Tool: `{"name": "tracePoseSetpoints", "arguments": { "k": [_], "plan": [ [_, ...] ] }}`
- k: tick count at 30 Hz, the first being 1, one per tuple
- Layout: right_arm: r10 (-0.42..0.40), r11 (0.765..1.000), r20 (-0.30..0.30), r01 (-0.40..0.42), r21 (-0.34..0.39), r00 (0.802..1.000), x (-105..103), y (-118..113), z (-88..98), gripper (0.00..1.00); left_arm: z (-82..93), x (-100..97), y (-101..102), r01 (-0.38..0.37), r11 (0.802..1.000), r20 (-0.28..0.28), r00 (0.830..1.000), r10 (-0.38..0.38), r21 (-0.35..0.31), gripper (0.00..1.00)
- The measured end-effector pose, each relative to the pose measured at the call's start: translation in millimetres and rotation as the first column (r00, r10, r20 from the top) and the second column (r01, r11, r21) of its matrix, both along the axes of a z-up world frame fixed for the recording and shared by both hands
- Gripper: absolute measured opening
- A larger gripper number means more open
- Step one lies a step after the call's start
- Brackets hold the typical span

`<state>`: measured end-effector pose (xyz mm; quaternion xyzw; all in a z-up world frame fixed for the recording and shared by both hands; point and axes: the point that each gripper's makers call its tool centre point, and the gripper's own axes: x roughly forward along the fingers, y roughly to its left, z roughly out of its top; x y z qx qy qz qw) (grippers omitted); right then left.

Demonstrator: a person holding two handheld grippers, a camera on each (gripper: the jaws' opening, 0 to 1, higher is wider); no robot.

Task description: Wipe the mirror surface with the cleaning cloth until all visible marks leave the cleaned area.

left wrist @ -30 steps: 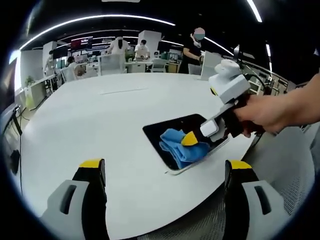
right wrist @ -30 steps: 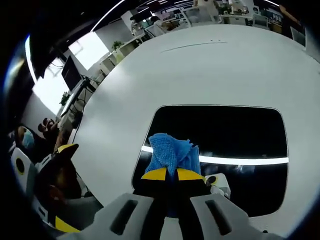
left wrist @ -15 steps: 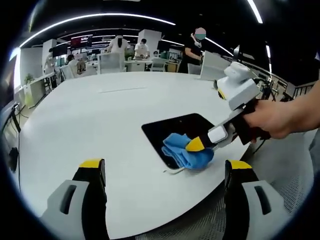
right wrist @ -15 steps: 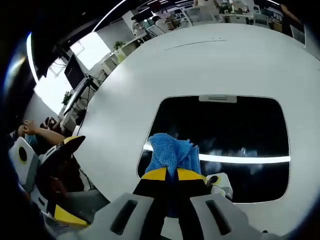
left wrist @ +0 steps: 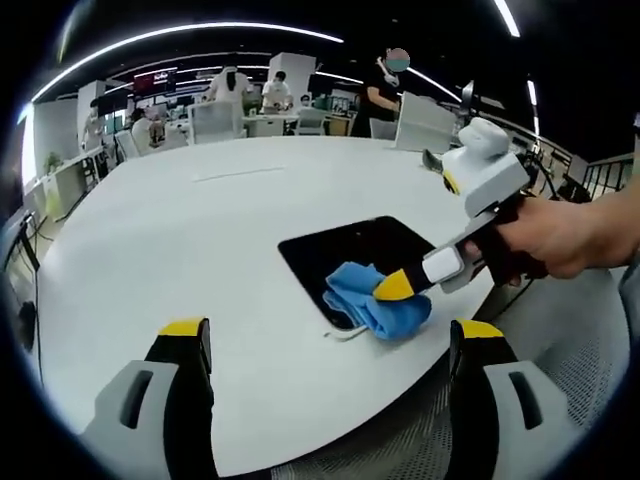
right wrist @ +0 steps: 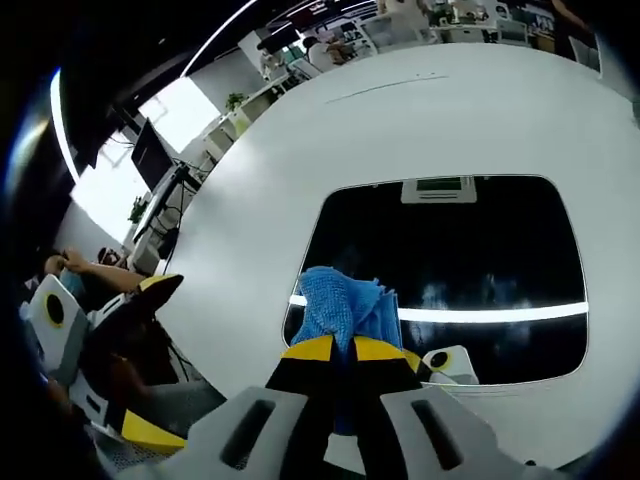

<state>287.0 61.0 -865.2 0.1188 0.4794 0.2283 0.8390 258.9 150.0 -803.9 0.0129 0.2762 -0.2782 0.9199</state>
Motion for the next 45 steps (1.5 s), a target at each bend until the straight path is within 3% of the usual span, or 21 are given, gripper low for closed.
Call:
{"name": "tracePoseSetpoints", "arguments": {
  "k": [20, 37, 45],
  "plan": [
    [0.02, 0.999, 0.003, -0.02, -0.028, 1.0, -1.5, -11.3, 1.0, 0.0, 0.1, -0.1, 0.3, -0.007, 1.0, -0.002, 1.0, 0.007, -0.013, 0.99],
    [-0.011, 0.999, -0.017, 0.011, -0.04, 1.0, -3.5, -43.0, -0.2, 0.0, 2.8, 0.8, 0.0, -0.013, 0.999, 0.004, 1.0, 0.013, -0.033, 0.98],
    [-0.019, 0.999, -0.018, 0.018, -0.051, 1.0, -4.6, -45.2, 0.2, 0.0, 4.3, 0.4, -1.4, -0.016, 0.999, 0.005, 1.0, 0.016, -0.046, 0.98]
  ]
}}
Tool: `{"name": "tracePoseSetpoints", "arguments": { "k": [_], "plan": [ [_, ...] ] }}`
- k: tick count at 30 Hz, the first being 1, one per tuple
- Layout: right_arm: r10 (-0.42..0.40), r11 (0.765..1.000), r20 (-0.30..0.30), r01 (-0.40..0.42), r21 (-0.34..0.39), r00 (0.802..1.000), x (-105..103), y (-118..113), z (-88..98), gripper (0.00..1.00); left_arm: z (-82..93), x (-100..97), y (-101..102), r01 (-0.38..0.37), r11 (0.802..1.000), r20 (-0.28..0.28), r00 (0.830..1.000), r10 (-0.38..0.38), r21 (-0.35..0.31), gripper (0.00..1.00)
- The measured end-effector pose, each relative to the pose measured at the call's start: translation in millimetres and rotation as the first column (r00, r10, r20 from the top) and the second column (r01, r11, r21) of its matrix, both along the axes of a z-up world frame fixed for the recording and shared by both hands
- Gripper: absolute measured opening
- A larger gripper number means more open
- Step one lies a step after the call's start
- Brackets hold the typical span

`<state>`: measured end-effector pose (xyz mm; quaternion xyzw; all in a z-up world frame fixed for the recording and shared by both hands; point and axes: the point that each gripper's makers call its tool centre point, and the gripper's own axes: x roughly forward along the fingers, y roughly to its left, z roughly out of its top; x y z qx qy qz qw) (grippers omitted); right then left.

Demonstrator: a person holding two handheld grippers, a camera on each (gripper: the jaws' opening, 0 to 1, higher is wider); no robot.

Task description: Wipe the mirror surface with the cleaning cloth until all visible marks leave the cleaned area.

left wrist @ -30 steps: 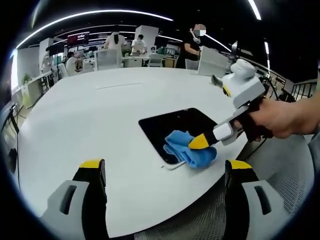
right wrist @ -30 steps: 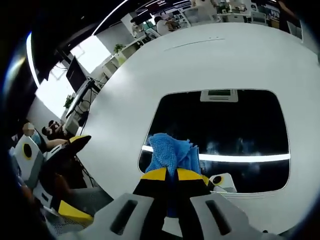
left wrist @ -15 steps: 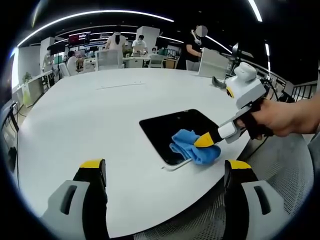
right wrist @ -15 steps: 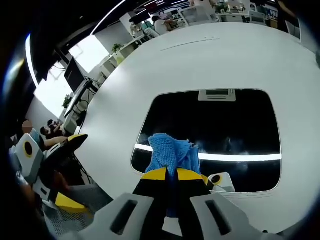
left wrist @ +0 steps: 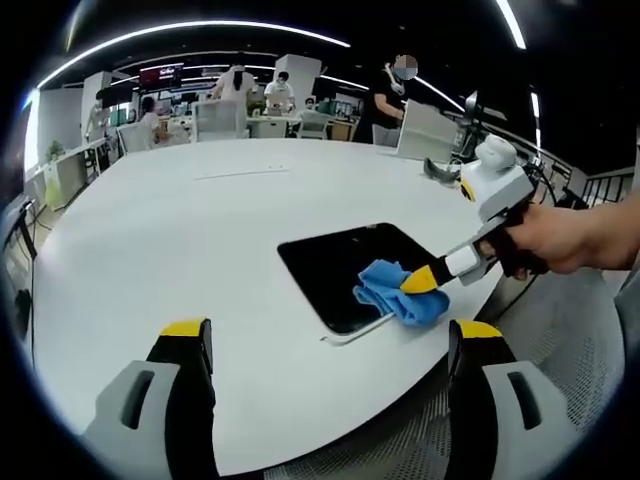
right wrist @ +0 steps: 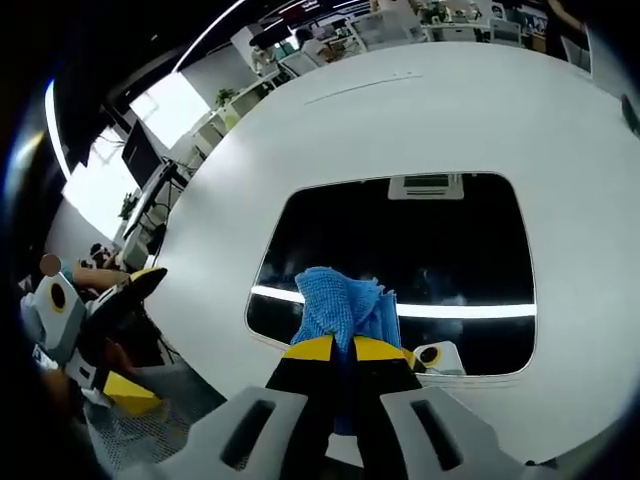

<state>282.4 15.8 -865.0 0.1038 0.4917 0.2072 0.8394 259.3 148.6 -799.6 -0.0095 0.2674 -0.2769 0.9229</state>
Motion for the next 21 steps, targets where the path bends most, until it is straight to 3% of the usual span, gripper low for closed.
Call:
{"name": "tracePoseSetpoints", "arguments": {
  "k": [9, 21],
  "plan": [
    [0.013, 0.999, 0.016, -0.013, -0.043, 1.0, 7.5, 1.9, 0.0, 0.0, 1.0, -0.6, -0.9, 0.002, 1.0, -0.001, 1.0, -0.002, -0.008, 0.98],
    [0.002, 0.998, 0.033, 0.0, -0.065, 0.999, 34.3, 1.2, -0.5, 0.0, 0.6, -0.1, -0.7, 0.007, 1.0, 0.003, 1.0, -0.007, -0.007, 0.98]
  ]
}}
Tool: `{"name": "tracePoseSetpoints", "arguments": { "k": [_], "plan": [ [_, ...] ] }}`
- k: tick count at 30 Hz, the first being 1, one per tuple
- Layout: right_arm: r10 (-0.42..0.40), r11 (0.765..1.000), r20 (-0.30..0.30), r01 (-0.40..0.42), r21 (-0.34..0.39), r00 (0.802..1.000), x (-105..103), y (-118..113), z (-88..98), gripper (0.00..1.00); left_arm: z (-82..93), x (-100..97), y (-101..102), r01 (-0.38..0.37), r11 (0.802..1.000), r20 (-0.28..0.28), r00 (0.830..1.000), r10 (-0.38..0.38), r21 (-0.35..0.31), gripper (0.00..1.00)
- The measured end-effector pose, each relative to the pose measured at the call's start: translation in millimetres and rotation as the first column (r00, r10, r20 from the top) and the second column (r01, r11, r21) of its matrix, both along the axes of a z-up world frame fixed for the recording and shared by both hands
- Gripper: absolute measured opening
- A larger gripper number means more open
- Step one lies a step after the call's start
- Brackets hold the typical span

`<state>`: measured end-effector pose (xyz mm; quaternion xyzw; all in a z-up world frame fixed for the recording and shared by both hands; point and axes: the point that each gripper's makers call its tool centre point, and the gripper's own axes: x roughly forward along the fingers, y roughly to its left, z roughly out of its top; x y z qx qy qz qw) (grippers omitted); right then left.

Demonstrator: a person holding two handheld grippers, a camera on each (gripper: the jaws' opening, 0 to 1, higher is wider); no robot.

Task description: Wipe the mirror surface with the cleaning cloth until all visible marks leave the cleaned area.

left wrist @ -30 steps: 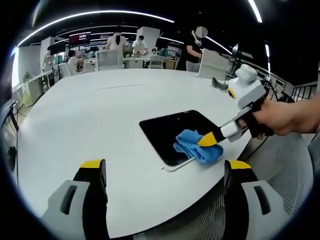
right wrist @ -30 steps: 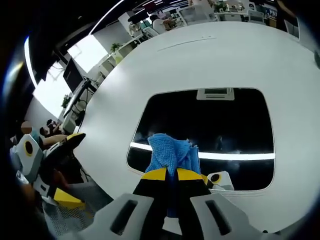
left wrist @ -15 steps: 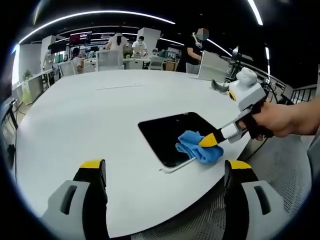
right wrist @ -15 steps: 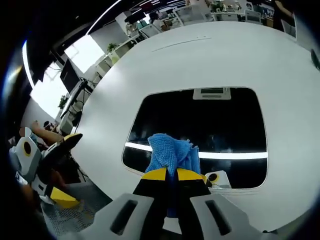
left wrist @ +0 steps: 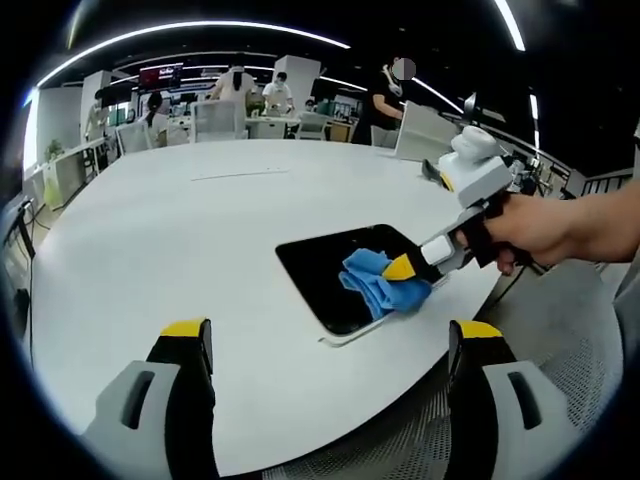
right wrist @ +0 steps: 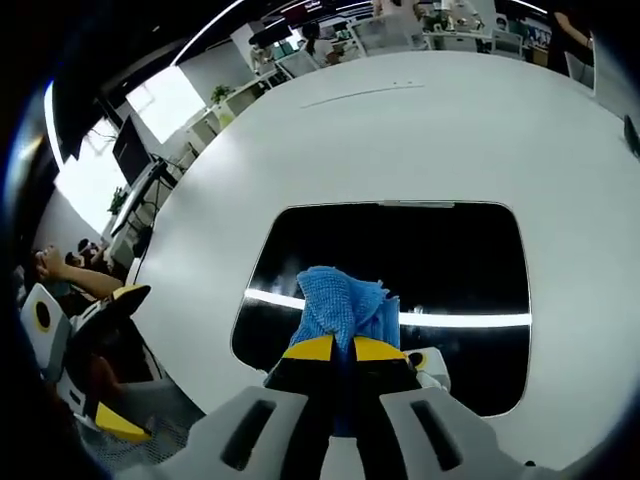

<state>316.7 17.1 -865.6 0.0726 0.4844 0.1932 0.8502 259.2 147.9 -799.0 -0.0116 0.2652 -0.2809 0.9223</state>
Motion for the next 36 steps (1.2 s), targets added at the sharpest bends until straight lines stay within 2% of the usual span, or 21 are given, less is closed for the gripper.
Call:
{"name": "tracePoseSetpoints", "arguments": {
  "k": [19, 36],
  "plan": [
    [0.024, 0.999, 0.043, -0.023, -0.037, 0.999, 37.7, 0.5, 0.0, 0.0, -1.4, 0.0, -0.4, 0.003, 1.0, -0.005, 1.0, -0.003, 0.001, 0.97],
    [0.032, 0.997, 0.049, -0.028, -0.07, 0.998, 80.3, 2.8, 0.3, 0.0, -1.5, 0.3, 0.3, 0.006, 1.0, -0.004, 1.0, -0.006, 0.002, 0.97]
  ]
}}
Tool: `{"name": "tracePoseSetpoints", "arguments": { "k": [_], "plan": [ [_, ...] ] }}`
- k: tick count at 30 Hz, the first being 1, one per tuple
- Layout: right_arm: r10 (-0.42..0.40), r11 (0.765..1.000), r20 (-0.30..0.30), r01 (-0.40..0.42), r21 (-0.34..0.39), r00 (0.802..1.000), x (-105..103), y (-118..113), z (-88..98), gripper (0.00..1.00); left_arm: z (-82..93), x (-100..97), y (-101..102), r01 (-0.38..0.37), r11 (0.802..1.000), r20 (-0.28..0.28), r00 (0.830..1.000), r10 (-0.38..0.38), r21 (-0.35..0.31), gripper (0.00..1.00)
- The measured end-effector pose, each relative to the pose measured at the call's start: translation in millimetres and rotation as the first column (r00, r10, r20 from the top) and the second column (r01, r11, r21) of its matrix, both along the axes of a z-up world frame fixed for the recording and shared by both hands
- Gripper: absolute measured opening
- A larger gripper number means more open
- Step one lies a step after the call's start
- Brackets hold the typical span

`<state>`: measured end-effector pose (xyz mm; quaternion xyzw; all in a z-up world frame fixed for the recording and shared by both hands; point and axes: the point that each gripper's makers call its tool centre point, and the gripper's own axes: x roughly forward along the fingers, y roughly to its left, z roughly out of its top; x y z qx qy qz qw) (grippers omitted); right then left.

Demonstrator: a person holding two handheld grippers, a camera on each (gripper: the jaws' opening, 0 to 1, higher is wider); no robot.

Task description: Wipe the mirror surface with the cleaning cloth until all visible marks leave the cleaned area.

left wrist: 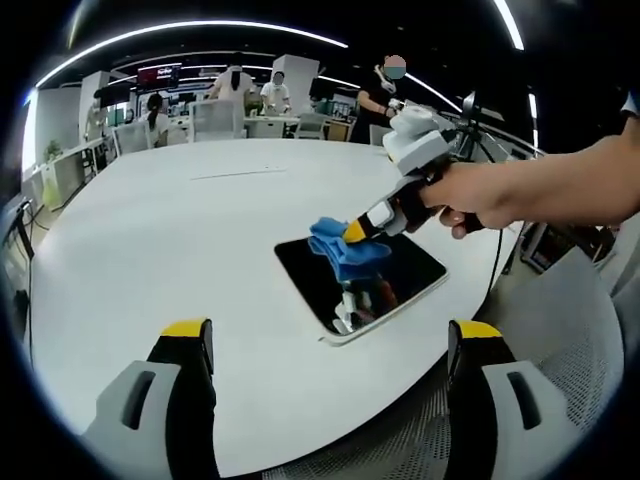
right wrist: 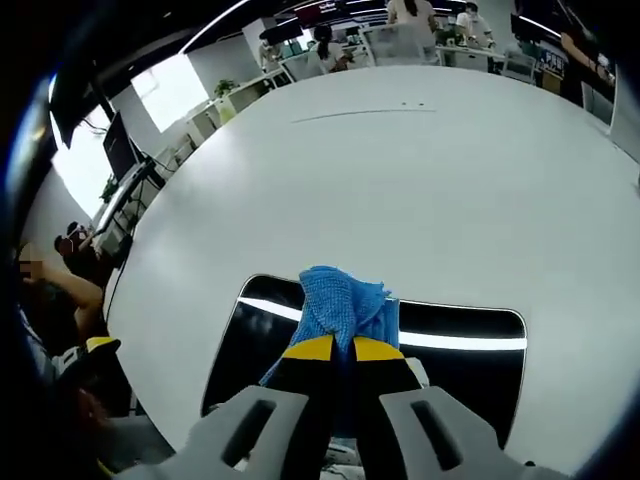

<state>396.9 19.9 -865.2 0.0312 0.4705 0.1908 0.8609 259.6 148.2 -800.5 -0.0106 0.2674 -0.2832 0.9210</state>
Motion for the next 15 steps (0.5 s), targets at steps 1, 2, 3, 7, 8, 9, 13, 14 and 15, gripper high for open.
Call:
{"name": "tracePoseSetpoints", "arguments": {
  "k": [1, 2, 3, 7, 8, 9, 13, 14, 15],
  "plan": [
    [0.0, 1.0, 0.0, 0.0, -0.002, 1.0, 1.6, 0.2, 0.0, 0.0, -0.1, 0.0, 0.1, 0.0, 1.0, 0.0, 1.0, 0.0, 0.0, 0.97],
    [0.002, 1.0, 0.001, -0.002, -0.006, 1.0, 3.6, 0.7, 0.0, 0.0, -0.2, 0.0, 0.3, -0.001, 1.0, 0.0, 1.0, 0.001, 0.001, 0.97],
    [0.006, 1.0, 0.001, -0.006, -0.011, 1.0, 4.8, 1.0, -0.1, 0.0, -0.2, 0.1, 0.5, -0.001, 1.0, 0.001, 1.0, 0.001, 0.002, 0.97],
    [0.014, 1.0, 0.009, -0.014, -0.02, 1.0, 10.9, 2.5, 0.5, 0.0, 0.0, 0.2, 0.7, -0.002, 1.0, 0.002, 1.0, 0.002, 0.004, 0.97],
    [0.014, 1.0, 0.01, -0.014, -0.02, 1.0, 12.9, 2.8, 0.6, 0.0, -0.2, 0.1, 0.9, -0.002, 1.0, 0.001, 1.0, 0.002, 0.005, 0.97],
    [0.012, 1.0, 0.011, -0.012, -0.02, 1.0, 16.0, 2.7, 0.7, 0.0, -0.2, 0.2, 1.0, -0.002, 1.0, 0.001, 1.0, 0.002, 0.005, 0.97],
    [-0.003, 1.0, 0.004, 0.004, -0.004, 1.0, 21.3, 2.0, 0.9, 0.0, -0.4, 0.8, 2.0, -0.008, 1.0, 0.002, 1.0, 0.008, 0.006, 0.97],
    [0.0, 1.0, 0.004, 0.0, -0.004, 1.0, 20.6, 2.3, 0.8, 0.0, -0.5, 0.9, 2.3, -0.009, 1.0, 0.002, 1.0, 0.009, 0.007, 0.97],
    [0.012, 1.0, 0.008, -0.012, -0.009, 1.0, 20.2, 2.4, 0.3, 0.0, -0.5, 1.0, 2.5, -0.009, 1.0, 0.002, 1.0, 0.009, 0.007, 0.97]
  ]
}}
